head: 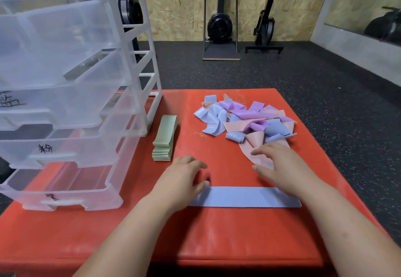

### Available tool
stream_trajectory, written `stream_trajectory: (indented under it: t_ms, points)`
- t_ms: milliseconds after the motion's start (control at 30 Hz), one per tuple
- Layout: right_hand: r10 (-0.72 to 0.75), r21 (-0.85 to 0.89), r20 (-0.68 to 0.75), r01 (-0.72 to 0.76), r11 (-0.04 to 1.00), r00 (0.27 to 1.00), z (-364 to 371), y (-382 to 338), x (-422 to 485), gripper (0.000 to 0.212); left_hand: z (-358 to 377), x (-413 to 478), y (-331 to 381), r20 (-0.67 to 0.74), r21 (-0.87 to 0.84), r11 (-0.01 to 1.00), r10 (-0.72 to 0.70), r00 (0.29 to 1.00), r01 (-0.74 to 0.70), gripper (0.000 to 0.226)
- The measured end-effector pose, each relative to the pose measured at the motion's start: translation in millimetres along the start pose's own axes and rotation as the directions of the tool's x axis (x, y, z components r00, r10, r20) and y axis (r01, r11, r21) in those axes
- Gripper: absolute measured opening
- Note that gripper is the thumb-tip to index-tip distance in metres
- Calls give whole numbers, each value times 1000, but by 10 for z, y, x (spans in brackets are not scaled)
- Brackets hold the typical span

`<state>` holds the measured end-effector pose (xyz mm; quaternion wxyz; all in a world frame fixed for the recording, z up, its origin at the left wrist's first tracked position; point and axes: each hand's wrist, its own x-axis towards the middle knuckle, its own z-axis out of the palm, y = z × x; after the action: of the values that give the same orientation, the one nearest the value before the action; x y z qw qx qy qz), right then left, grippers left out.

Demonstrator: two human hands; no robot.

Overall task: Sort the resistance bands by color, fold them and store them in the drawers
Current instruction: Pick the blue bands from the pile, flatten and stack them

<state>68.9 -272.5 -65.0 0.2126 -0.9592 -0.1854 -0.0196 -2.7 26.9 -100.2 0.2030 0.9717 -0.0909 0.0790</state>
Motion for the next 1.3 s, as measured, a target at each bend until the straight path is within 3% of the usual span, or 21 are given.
stream_trajectory:
  t_ms: [200,433,567,667,733,867,933,1000,1067,1133,1300]
  points:
    - [-16,-134,-65,8,991,998,307,-271,402,51,159,177,-10,-56,15,1000,4,998,-3,45]
    - [68,-309,-6,-67,949,998,511,-315,681,67,225,307,-27,-51,37,999,23,998,-21,42]
    - [102,-361,33,-83,929,994,568,-289,729,61,217,324,-36,-51,25,999,21,998,-19,40]
    - [33,-306,-115,-67,950,993,468,-279,801,50,191,322,-31,-43,11,1000,14,999,-13,40]
    - [-28,-159,-295,-21,987,955,318,-288,844,45,171,312,-20,-39,-1,1000,8,999,-8,40]
    - [-39,104,-645,138,985,763,-81,-353,671,26,141,303,32,-53,-43,999,-14,999,12,38]
    - [-7,183,-724,202,962,690,-201,-416,528,15,115,307,77,-75,-87,996,-27,997,21,35]
    - [59,289,-664,183,939,746,-208,-436,437,16,86,304,131,-99,-124,992,-32,995,20,32]
    - [107,364,-495,94,927,862,-132,-394,388,21,63,300,181,-123,-161,987,-40,992,20,30]
    - [93,397,-354,60,916,931,-62,-361,341,26,52,303,213,-151,-222,974,-66,986,31,31]
    - [-36,568,-220,158,807,975,-31,-420,210,38,-38,323,420,-134,-530,846,-152,979,59,42]
